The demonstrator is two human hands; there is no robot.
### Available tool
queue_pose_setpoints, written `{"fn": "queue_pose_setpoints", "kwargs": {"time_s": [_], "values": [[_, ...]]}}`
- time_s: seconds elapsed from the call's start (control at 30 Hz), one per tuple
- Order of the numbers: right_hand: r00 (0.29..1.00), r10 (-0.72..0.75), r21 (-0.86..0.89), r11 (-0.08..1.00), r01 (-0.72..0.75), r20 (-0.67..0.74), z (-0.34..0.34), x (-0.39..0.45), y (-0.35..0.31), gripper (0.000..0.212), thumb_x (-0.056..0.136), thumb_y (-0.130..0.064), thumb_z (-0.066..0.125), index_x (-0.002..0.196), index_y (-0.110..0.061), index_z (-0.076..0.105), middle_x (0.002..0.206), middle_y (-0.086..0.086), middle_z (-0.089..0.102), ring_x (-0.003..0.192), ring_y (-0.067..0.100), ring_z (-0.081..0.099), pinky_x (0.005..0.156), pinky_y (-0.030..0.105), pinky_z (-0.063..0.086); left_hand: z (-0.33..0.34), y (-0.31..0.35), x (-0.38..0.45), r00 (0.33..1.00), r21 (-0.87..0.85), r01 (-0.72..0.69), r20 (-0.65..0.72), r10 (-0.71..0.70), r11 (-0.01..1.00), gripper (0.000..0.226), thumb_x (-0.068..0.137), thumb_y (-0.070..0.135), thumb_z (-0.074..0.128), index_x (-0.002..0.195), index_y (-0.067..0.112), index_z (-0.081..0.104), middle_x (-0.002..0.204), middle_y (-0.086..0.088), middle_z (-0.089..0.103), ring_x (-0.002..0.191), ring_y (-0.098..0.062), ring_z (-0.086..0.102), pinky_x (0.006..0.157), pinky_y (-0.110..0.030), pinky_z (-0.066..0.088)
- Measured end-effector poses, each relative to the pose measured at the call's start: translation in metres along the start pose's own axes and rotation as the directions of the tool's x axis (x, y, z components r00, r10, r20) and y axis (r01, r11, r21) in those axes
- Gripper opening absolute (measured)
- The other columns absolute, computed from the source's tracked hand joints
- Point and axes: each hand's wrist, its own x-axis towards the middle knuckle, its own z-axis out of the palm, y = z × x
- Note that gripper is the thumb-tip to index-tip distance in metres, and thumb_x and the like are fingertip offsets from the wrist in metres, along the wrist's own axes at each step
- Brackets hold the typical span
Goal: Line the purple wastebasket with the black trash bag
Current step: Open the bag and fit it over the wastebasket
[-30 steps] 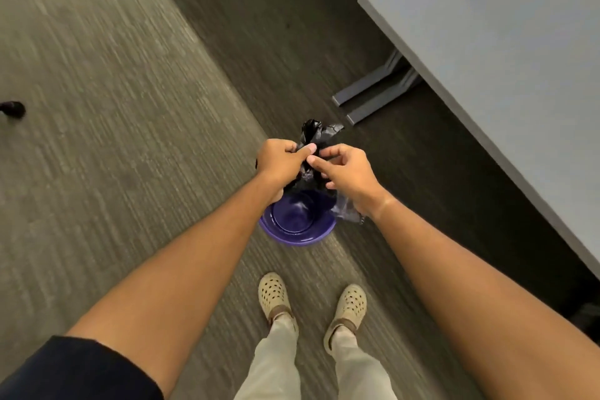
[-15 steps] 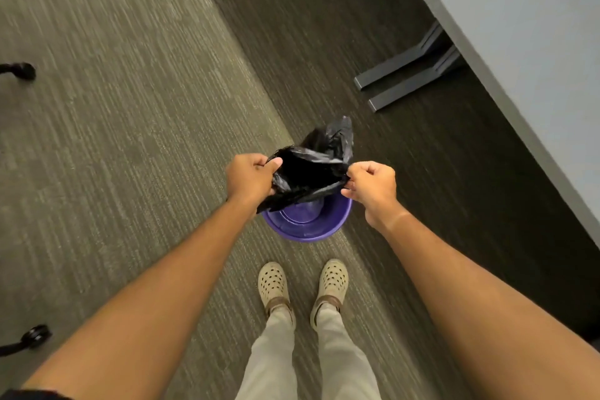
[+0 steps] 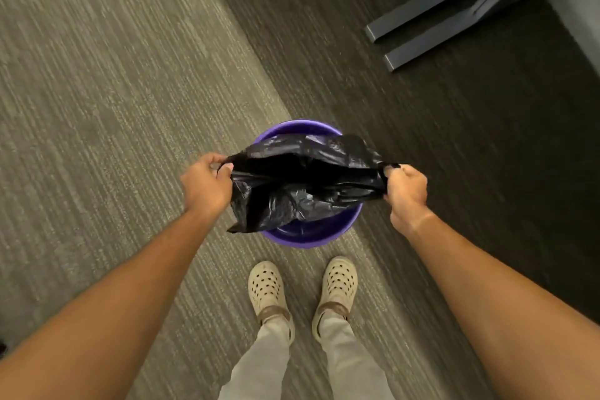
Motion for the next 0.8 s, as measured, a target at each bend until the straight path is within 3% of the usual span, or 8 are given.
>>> {"fn": "queue_pose_setpoints", "kwargs": {"time_s": [0.13, 0.23, 0.33, 0.4, 0.47, 0.57, 0.7, 0.8], "values": [[0.986, -0.162, -0.099, 0.981, 0.164, 0.033, 0.005, 0.027, 0.037, 0.018, 0.081, -0.006, 0.058, 0.069, -0.018, 0.066, 0.065, -0.005, 0.059, 0.068, 0.012, 0.054, 0.055, 0.02, 0.041, 0.031, -0.046, 0.02, 0.991, -0.148, 0.127, 0.066, -0.118, 0.981, 0.021, 0.091, 0.012, 0.056, 0.073, 0.022, 0.061, 0.073, -0.002, 0.066, 0.073, -0.023, 0.063, 0.072, -0.036, 0.054], [0.961, -0.098, -0.018, 0.994, 0.107, 0.259, 0.001, 0.04, 0.047, 0.031, 0.084, 0.009, 0.053, 0.082, -0.018, 0.069, 0.072, -0.003, 0.066, 0.065, 0.011, 0.06, 0.049, 0.014, 0.047, 0.049, -0.063, 0.026, 0.962, -0.264, 0.273, 0.103, -0.255, 0.925, 0.025, 0.094, 0.006, 0.053, 0.074, 0.018, 0.061, 0.071, -0.002, 0.063, 0.07, -0.019, 0.059, 0.06, -0.03, 0.05], [0.855, -0.053, 0.095, 0.996, 0.005, 0.515, 0.001, 0.057, 0.04, 0.038, 0.084, 0.015, 0.05, 0.096, -0.016, 0.069, 0.08, -0.001, 0.074, 0.069, 0.01, 0.069, 0.058, 0.018, 0.054, 0.06, -0.066, 0.042, 0.954, -0.34, 0.3, 0.105, -0.282, 0.891, 0.024, 0.092, 0.004, 0.053, 0.074, 0.016, 0.062, 0.069, -0.003, 0.062, 0.062, -0.017, 0.057, 0.05, -0.024, 0.048], [0.766, -0.049, 0.147, 0.987, -0.06, 0.641, 0.003, 0.072, 0.028, 0.034, 0.083, 0.013, 0.051, 0.097, -0.012, 0.068, 0.078, 0.001, 0.076, 0.067, 0.012, 0.071, 0.06, 0.022, 0.057, 0.064, -0.065, 0.06, 0.953, -0.349, 0.303, 0.116, -0.28, 0.887, 0.021, 0.091, 0.007, 0.056, 0.076, 0.018, 0.065, 0.072, -0.003, 0.065, 0.066, -0.018, 0.06, 0.059, -0.028, 0.052], [0.679, -0.044, 0.163, 0.98, -0.112, 0.732, 0.007, 0.086, 0.013, 0.031, 0.073, 0.005, 0.06, 0.098, -0.012, 0.069, 0.079, 0.003, 0.076, 0.066, 0.014, 0.072, 0.059, 0.025, 0.058, 0.066, -0.06, 0.078, 0.954, -0.355, 0.3, 0.133, -0.269, 0.886, 0.018, 0.092, 0.011, 0.059, 0.078, 0.02, 0.067, 0.077, -0.002, 0.068, 0.071, -0.018, 0.064, 0.068, -0.031, 0.055], [0.575, -0.029, 0.126, 0.984, -0.13, 0.818, 0.016, 0.103, -0.009, 0.037, 0.051, -0.01, 0.072, 0.086, -0.021, 0.078, 0.082, 0.001, 0.076, 0.067, 0.013, 0.073, 0.059, 0.027, 0.059, 0.069, -0.051, 0.106, 0.946, -0.395, 0.322, 0.156, -0.283, 0.86, 0.018, 0.094, 0.01, 0.059, 0.079, 0.02, 0.065, 0.081, -0.003, 0.068, 0.068, -0.013, 0.065, 0.061, -0.027, 0.054], [0.551, 0.024, 0.108, 0.972, -0.206, 0.834, 0.032, 0.122, -0.026, 0.032, 0.054, -0.015, 0.072, 0.086, -0.015, 0.075, 0.082, 0.005, 0.076, 0.071, 0.019, 0.073, 0.063, 0.034, 0.061, 0.07, -0.04, 0.132, 0.937, -0.408, 0.348, 0.165, -0.307, 0.844, 0.012, 0.09, 0.013, 0.066, 0.079, 0.019, 0.067, 0.081, -0.004, 0.07, 0.067, -0.015, 0.067, 0.053, -0.026, 0.054], [0.655, 0.109, 0.105, 0.955, -0.278, 0.748, 0.046, 0.134, -0.03, 0.033, 0.073, -0.025, 0.058, 0.096, -0.005, 0.072, 0.089, 0.012, 0.075, 0.08, 0.027, 0.072, 0.074, 0.038, 0.06, 0.071, -0.036, 0.143, 0.928, -0.376, 0.369, 0.199, -0.315, 0.85, 0.007, 0.088, 0.015, 0.069, 0.081, 0.016, 0.067, 0.08, -0.005, 0.07, 0.067, -0.016, 0.067, 0.053, -0.027, 0.059]]}}
